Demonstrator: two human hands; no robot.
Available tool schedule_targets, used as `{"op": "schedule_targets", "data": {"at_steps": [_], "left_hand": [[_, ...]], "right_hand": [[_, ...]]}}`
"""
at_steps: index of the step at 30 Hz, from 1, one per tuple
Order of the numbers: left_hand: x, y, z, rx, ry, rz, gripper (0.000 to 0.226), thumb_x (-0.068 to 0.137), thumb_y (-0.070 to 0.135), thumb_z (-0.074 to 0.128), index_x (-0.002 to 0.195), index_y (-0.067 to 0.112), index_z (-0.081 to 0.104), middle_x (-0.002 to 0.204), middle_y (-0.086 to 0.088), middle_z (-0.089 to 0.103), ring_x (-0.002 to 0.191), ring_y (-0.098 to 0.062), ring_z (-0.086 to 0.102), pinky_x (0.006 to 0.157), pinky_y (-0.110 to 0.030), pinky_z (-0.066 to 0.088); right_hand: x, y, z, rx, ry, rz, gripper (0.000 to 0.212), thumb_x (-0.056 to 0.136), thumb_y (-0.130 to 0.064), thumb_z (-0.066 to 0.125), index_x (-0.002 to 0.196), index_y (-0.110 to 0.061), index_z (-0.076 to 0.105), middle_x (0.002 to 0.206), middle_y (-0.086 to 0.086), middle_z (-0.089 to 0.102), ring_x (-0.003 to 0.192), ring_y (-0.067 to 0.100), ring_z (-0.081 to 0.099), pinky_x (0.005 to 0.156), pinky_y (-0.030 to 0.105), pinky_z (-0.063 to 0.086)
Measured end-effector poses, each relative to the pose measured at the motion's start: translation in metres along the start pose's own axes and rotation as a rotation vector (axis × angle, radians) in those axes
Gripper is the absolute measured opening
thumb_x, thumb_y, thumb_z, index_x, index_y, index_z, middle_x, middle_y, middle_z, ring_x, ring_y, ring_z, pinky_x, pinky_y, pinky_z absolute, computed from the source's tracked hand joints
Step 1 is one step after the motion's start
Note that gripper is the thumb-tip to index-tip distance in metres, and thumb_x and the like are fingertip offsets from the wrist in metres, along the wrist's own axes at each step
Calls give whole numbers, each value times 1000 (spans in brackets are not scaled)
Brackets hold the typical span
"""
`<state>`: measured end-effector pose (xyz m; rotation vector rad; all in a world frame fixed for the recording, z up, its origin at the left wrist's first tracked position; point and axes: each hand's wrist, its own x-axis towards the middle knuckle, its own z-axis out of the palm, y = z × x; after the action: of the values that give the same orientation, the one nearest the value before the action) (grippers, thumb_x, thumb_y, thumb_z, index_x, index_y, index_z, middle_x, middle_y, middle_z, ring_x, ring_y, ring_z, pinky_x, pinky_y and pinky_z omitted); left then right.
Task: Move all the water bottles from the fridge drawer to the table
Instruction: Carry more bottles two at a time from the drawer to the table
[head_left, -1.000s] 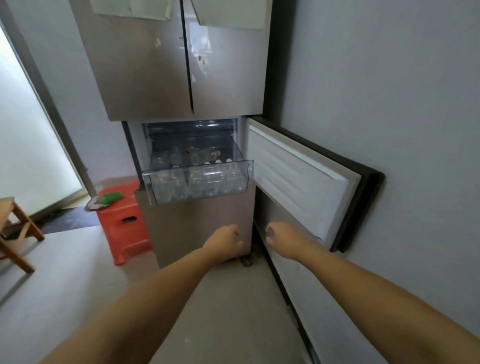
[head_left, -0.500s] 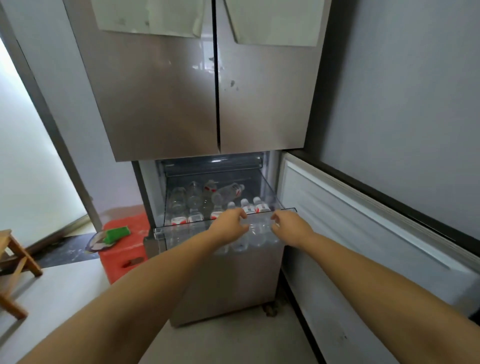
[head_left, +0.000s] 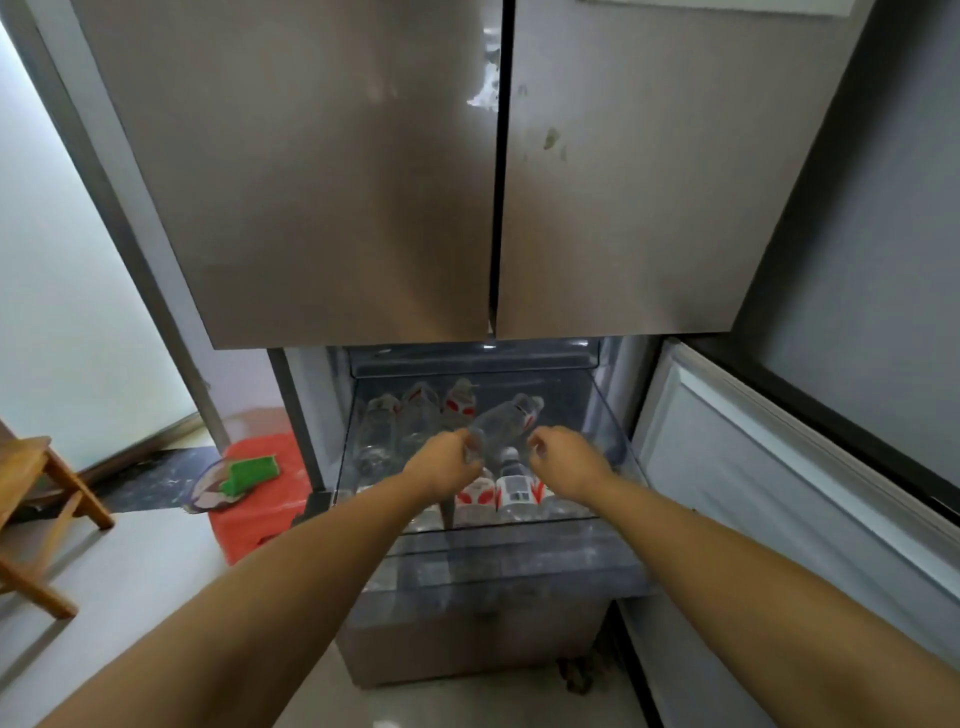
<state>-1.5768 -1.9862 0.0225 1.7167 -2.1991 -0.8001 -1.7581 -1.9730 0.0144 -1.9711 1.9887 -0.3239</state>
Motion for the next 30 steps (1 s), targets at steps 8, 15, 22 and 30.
{"op": "schedule_targets", "data": {"at_steps": [8,15,22,30], "left_hand": [[84,-30,3,139,-51,-113,33,91,34,54,119,17,55,117,-11,58,106,-29,58,93,-44,50],[140,-61,4,327,-12,-224,62,95,36,45,149,14,23,152,-16,26,140,-33,29,113,-45,29],[188,-81,21,298,-24,-373,71,87,57,44,145,18,31,148,-13,35,134,-33,37,111,-46,32],[206,-95,22,462,18,-394,94,70,75,53,143,22,28,136,-11,46,124,-31,47,95,-38,44]], "right_hand": [[100,24,16,101,-156,84,31,98,-24,43,120,-9,58,119,17,63,106,33,60,83,34,45],[156,11,45,120,-324,255,47,103,-32,31,144,-11,37,148,18,38,131,33,43,108,39,34],[194,7,76,246,-93,381,41,103,-19,32,140,-3,41,142,19,42,131,30,43,109,35,33],[206,13,90,616,-24,539,39,95,-38,49,120,-10,52,125,18,56,114,33,56,101,38,43]]}}
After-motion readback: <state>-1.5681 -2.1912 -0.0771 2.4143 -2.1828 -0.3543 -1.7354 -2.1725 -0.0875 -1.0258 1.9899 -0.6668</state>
